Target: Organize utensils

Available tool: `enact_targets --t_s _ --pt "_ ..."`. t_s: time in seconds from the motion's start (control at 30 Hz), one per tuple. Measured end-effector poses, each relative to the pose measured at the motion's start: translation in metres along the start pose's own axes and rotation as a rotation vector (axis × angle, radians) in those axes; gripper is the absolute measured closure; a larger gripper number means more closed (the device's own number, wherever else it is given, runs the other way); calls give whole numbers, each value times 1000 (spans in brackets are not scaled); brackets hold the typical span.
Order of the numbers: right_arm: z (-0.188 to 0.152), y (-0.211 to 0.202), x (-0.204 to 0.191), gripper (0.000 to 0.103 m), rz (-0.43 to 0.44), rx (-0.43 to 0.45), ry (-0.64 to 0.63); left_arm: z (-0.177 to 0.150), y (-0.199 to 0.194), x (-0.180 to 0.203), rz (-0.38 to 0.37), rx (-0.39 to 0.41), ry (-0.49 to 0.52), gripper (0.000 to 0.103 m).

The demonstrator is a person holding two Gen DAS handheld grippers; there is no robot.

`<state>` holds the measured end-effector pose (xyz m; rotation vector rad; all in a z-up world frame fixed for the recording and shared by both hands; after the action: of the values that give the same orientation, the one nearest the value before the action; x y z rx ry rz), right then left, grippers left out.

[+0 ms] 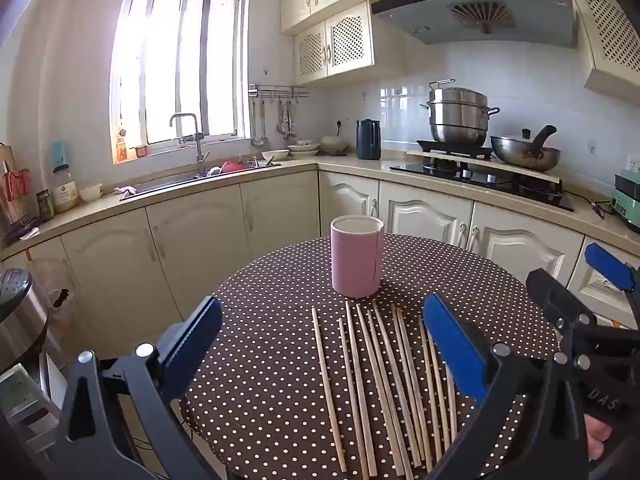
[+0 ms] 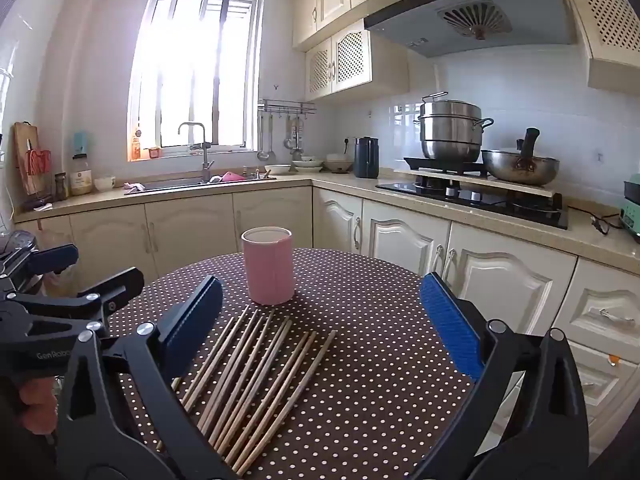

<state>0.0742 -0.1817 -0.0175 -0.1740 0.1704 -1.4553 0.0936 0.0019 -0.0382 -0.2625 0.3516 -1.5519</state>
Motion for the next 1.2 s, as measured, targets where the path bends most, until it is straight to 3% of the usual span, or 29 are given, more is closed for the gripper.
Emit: enact_targets --t_s 0.13,0.37,0.77,1.2 --pt "1 0 4 6 -7 9 -5 4 -13 5 8 35 19 4" --pt "-12 -1 -16 6 0 -7 1 -2 -1 -1 -4 -3 -11 4" --pt "-17 19 2 6 33 -54 53 -9 19 6 -27 -43 -23 4" --pt "-26 37 5 6 -3 -81 41 -11 40 -1 -26 -62 -50 4"
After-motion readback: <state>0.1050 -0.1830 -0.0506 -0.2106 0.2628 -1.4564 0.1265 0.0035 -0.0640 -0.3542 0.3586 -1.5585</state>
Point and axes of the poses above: each gripper's, at about its wrist camera, not at the fingertips, and y roughly the way its jaws point, x to its right, z to its top, the point moved 10 cm from there along y, roughly the way its jaws point
